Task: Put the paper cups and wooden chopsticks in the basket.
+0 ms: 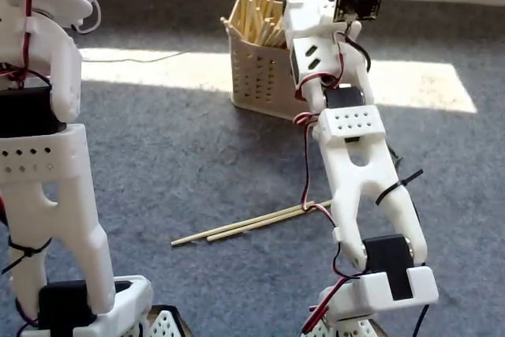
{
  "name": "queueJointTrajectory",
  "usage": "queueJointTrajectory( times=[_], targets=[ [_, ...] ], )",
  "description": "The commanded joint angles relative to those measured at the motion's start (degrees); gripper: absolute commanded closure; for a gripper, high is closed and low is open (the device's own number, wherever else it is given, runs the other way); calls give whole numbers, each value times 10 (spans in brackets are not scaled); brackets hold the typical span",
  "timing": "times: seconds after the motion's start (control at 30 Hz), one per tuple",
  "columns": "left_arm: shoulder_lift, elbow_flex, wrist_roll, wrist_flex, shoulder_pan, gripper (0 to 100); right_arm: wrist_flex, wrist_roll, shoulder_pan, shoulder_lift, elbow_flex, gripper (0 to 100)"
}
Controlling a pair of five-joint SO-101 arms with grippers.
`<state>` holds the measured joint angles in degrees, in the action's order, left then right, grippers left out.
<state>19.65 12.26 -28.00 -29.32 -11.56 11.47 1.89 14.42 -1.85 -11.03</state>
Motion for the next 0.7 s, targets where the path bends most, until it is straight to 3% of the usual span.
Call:
queueJointTrajectory(
  times=[0.0, 0.47, 0.67],
  targets=[
    [25, 22, -5, 0, 10, 912, -13, 2, 2, -77, -7, 827],
    [25, 22, -5, -1, 10, 912, -315, 0, 46, -276, -22, 832],
    [25, 22, -5, -1, 10, 912, -546, 0, 86, -305, -23, 832]
  ],
)
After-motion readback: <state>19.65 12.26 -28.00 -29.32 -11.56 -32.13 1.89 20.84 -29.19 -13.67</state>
